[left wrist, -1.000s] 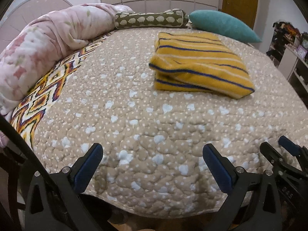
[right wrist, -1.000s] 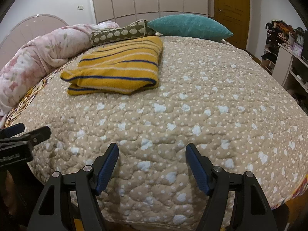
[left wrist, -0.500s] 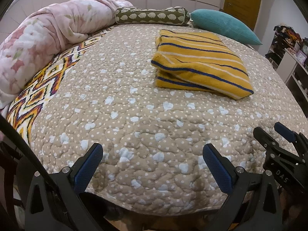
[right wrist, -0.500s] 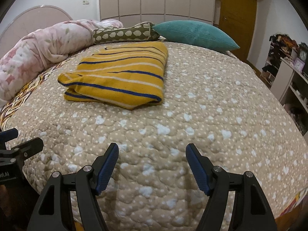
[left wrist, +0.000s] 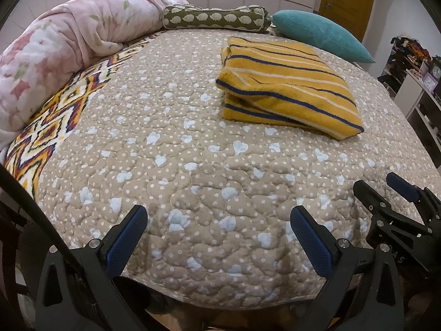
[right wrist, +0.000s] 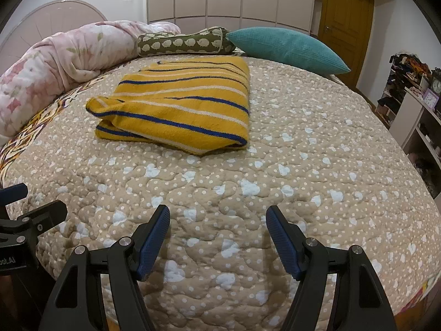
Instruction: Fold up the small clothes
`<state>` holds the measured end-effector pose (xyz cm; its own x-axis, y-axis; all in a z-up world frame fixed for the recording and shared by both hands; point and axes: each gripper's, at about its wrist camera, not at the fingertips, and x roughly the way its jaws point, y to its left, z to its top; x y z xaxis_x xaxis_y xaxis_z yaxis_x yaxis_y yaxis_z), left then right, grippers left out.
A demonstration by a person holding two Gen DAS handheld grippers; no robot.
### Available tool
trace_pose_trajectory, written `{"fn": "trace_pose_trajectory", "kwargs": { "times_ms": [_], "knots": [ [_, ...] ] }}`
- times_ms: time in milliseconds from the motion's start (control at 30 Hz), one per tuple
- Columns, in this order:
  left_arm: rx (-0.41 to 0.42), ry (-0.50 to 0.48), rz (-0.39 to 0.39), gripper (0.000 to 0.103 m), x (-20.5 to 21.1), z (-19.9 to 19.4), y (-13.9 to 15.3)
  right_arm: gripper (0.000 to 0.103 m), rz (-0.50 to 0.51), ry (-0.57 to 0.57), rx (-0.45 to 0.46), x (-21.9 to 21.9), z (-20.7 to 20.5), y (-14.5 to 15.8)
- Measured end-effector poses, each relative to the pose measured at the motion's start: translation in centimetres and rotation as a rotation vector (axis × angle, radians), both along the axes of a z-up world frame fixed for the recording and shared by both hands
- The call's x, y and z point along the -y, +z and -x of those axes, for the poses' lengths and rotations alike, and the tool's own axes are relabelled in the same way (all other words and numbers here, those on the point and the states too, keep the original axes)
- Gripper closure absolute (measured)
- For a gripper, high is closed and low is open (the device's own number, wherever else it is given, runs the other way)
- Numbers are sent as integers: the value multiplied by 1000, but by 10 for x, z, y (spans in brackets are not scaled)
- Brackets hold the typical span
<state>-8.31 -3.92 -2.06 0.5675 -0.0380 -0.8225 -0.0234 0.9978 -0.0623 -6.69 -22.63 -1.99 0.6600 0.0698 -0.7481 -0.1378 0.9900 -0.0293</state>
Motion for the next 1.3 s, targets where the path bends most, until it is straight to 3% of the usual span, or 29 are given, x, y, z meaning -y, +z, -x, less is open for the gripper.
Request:
{"fn": "trace_pose_trajectory", "kwargs": {
  "times_ms": [233, 467, 700, 967, 1300],
  "knots": [
    [-4, 5, -2, 0, -8, -6, 1, 26, 25, -6, -2, -2, -4, 1],
    [-2, 38, -46, 0, -23, -16, 3, 26, 114, -45, -26, -5, -15, 5],
    [49, 55, -91, 0, -35, -28, 17, 26, 163, -59, -57, -7, -22, 4],
    [5, 8, -48, 0, -27, -39, 7, 26, 134, -65, -56, -7, -28, 11],
    [16, -38, -72, 0, -10, -39, 7, 26, 151, -70, -75, -10, -32, 7]
  ]
}}
